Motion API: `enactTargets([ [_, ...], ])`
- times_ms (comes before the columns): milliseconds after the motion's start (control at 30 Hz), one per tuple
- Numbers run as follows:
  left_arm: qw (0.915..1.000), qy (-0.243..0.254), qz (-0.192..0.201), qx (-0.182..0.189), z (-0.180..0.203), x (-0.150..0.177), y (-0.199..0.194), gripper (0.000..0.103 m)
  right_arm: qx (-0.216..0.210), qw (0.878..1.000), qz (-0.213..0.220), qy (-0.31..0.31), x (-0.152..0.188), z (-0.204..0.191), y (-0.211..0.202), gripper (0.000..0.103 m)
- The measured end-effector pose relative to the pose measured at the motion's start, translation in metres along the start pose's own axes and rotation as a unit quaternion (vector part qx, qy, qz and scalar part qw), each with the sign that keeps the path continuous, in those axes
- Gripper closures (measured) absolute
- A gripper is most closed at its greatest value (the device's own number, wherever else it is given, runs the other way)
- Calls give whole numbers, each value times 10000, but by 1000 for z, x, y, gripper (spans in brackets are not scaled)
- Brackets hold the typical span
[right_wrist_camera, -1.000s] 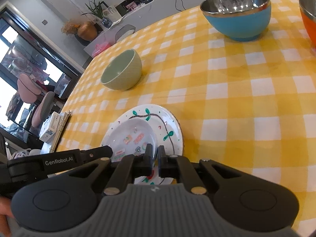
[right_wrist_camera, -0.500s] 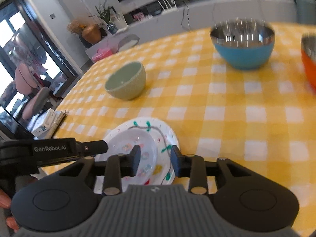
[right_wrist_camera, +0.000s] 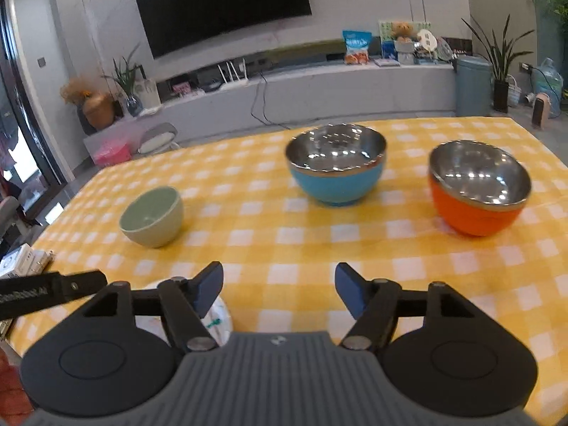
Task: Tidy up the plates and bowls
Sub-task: 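Move the left gripper to the rim of the orange bowl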
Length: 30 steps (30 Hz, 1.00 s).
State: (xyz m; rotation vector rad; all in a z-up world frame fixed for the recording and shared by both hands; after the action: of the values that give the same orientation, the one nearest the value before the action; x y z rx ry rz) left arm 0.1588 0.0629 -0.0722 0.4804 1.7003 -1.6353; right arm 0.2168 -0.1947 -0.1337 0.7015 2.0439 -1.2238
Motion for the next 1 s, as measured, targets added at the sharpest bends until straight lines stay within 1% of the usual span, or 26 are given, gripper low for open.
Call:
enactTargets([
  [67, 9998, 8, 4, 191, 13, -3, -6, 66, 87, 9999, -44, -25, -8, 8, -6, 34],
  [133, 9996, 36, 25, 285, 25, -7, -10, 60, 140, 9998, -111, -7, -17, 17, -14, 32],
  [167, 9994, 96, 47, 317, 33, -10, -13, 60, 223, 9997, -119, 7, -22, 23, -17, 30],
  [200, 9992, 183, 77, 349, 40, -11, -16, 57, 339, 9993, -138, -1, -27, 31, -21, 28],
  [267, 9983, 354, 110, 444, 56, -14, -20, 48, 493, 9985, -189, -120, -38, 44, -28, 27],
  [300, 9979, 398, 90, 509, 64, -14, -21, 43, 565, 9980, -209, -193, -43, 51, -31, 25],
  [333, 9974, 414, 50, 581, 71, -14, -22, 39, 650, 9973, -231, -246, -48, 61, -34, 23],
  [400, 9970, 330, -75, 700, 87, -15, -21, 36, 812, 9962, -223, -223, -55, 80, -39, 18],
  [433, 9968, 275, -134, 741, 94, -15, -20, 35, 928, 9955, -143, -119, -59, 92, -42, 17],
  [467, 9966, 261, -179, 766, 102, -15, -18, 35, 994, 9950, -109, -7, -61, 103, -45, 13],
  [600, 9954, 519, -164, 785, 137, -14, -12, 35, 1160, 9920, -39, 500, -64, 143, -51, 12],
  [667, 9939, 678, -116, 866, 155, -15, -11, 35, 1270, 9895, -35, 692, -67, 160, -52, 12],
  [733, 9922, 728, -91, 1005, 173, -15, -10, 35, 1332, 9882, -10, 755, -73, 173, -51, 12],
  [833, 9914, 746, -276, 1038, 197, -14, -2, 35, 1466, 9858, 104, 805, -85, 191, -51, 12],
  [933, 9901, 793, -377, 1091, 220, -13, 9, 35, 1356, 9844, 279, 1082, -91, 209, -52, 12],
  [1000, 9898, 787, -390, 1125, 232, -14, 15, 35, 1253, 9825, 293, 1343, -91, 218, -49, 12],
])
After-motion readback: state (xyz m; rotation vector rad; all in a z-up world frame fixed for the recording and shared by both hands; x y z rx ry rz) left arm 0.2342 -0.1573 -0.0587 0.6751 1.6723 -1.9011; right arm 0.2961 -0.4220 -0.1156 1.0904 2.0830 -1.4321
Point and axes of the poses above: each gripper's, at about its wrist camera, not at the fingertips, and y roughly the way its jaws point, z to its right, x to its underside, the point moved 10 cm from there along y, roughly the way its jaws point, and after that the axes turned 13 degrees about -x, right-handed, at the moved point
